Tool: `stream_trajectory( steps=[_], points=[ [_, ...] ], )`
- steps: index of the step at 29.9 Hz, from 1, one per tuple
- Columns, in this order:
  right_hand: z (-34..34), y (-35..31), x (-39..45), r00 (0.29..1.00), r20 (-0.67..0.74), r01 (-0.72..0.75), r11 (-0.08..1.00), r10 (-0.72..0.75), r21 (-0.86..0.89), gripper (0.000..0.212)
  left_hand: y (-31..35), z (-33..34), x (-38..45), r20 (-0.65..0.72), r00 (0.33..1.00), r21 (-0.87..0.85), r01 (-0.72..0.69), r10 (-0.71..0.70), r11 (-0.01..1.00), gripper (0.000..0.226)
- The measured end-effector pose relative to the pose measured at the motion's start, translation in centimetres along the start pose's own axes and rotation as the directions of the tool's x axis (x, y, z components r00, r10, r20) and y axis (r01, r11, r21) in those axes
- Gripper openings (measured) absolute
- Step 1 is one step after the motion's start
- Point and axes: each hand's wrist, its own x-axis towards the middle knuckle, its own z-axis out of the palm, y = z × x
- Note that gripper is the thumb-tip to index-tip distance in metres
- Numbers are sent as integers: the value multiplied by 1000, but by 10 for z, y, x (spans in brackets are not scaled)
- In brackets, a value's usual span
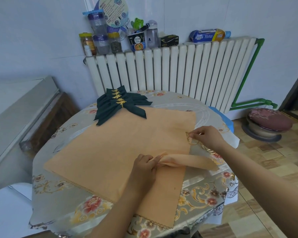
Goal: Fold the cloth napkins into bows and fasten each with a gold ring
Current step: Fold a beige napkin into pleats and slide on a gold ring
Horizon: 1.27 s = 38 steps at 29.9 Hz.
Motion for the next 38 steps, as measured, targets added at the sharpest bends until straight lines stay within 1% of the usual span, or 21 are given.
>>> stream_trajectory(
  steps=[1,2,3,7,9,11,13,16,19,21,23,25,28,30,32,35,38],
  points=[
    [8,-8,4,996,78,-54,998,51,43,16,-2,-1,0,-7,1000,1,2,-2,1000,34],
    [13,-10,5,985,145,-96,995,89,41,17,1,0,0,-6,1000,-6,0,0,1000,34],
    [22,-17,10,978,182,-107,994,102,18,17,0,-2,1,-10,1000,-8,2,-2,1000,33],
    [45,-20,24,976,195,-73,987,100,-143,17,4,-1,1,0,1000,-21,-3,3,1000,33],
    [56,-24,31,969,227,-53,983,94,-178,18,1,-2,1,9,1000,-8,12,-11,1000,33],
    [61,-25,35,968,237,-42,984,83,-175,21,0,-2,0,15,1000,-4,14,-14,1000,33],
    [64,-26,37,977,202,-45,990,73,-136,26,-1,-2,0,21,1000,-3,8,-8,1000,33],
    [64,-25,37,994,98,-43,996,50,-77,31,-1,-3,2,19,1000,2,3,-3,1000,32],
    [64,-23,32,1000,17,25,999,-25,-41,23,-1,-2,1,5,1000,8,2,-2,1000,33],
    [62,-23,25,995,54,87,994,-84,-61,20,-1,-2,1,12,1000,12,-7,7,1000,33],
    [62,-25,20,978,144,171,971,-148,-165,28,-1,-2,1,10,1000,12,-8,8,1000,32],
    [64,-27,17,968,176,217,946,-177,-241,38,-1,-1,1,7,1000,15,-4,4,1000,32],
    [72,-32,18,976,140,198,953,-169,-229,42,-1,-2,0,2,1000,2,4,-4,1000,32],
    [77,-31,19,985,71,170,963,-158,-210,34,2,0,0,9,1000,-2,-1,1,1000,32],
    [82,-35,24,990,-9,135,964,-140,-230,23,2,-2,-1,19,1000,-7,7,-7,1000,32],
    [86,-42,30,994,-44,81,959,-97,-271,18,1,-3,0,21,1000,-1,14,-14,1000,32],
    [89,-46,37,996,-64,38,968,-56,-248,8,2,-5,1,19,1000,-4,6,-6,1000,32]
  ],
)
